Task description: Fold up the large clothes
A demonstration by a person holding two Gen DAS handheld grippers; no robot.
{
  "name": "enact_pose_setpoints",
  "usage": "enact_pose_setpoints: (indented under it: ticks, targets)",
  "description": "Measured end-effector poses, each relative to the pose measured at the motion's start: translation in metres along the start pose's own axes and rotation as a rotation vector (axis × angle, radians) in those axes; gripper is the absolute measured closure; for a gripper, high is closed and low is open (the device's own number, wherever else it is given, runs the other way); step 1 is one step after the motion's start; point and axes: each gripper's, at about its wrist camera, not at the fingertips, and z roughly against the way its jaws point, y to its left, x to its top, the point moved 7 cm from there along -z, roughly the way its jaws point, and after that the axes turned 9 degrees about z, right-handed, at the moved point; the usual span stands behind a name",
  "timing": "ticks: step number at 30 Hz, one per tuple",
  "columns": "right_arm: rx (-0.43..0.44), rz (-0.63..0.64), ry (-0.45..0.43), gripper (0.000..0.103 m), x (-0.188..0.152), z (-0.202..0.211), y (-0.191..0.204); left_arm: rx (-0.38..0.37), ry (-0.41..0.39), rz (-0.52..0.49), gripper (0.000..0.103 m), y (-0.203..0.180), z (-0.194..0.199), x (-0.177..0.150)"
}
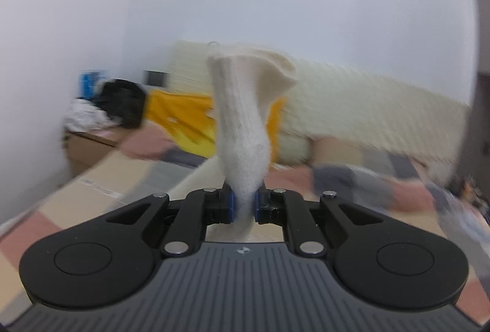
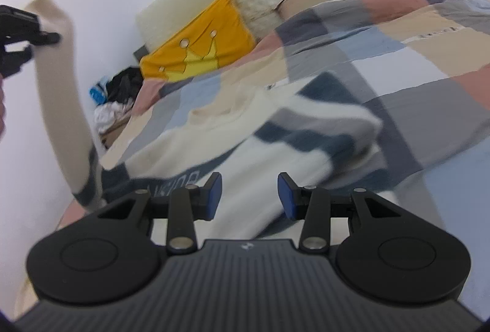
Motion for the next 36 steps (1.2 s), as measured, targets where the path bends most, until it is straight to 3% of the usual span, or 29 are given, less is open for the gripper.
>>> enact_pose_setpoints:
  ticks: [5,8,13,17,22,27,32,36]
  targets:
    - [-0.025,-0.090,-0.033,0.059,0.010,0.010,-0.028,-0.083,0.118,-0.041,0.089,-0.072,-0.016,-0.093]
    - [-0.050,-0.134,-0.052,0.059,0.016,0.015,-0.047,-0.100,0.211,-0.057,0.089,-0.096,-0.030,-0.154]
    - [-0.079,-0.199,-0.074,0.059,0.020,0.021,-0.074,-0.098,0.367,-0.047,0.089,-0.102,-0.046,-0.257]
    - [-0.085,-0.243,-0.072,0.059,0.019,0.021,-0.088,-0.088,0.431,-0.051,0.089,-0.090,-0.058,-0.306]
    - [-0.080,-0.276,-0.065,0.059,0.017,0.016,-0.095,-0.104,0.445,-0.056,0.087,-0.084,-0.050,-0.320]
    - [-0.075,-0.304,-0.088,0.059,0.019,0.021,-0.099,-0.150,0.494,-0.018,0.039,-0.079,-0.029,-0.294]
    - [-0.091,-0.278,-0.122,0.059,0.024,0.030,-0.099,-0.169,0.504,-0.004,0.037,-0.068,-0.001,-0.283]
    - [-0.124,-0.229,-0.154,0.059,0.028,0.036,-0.096,-0.115,0.484,-0.024,0.036,-0.043,0.017,-0.272]
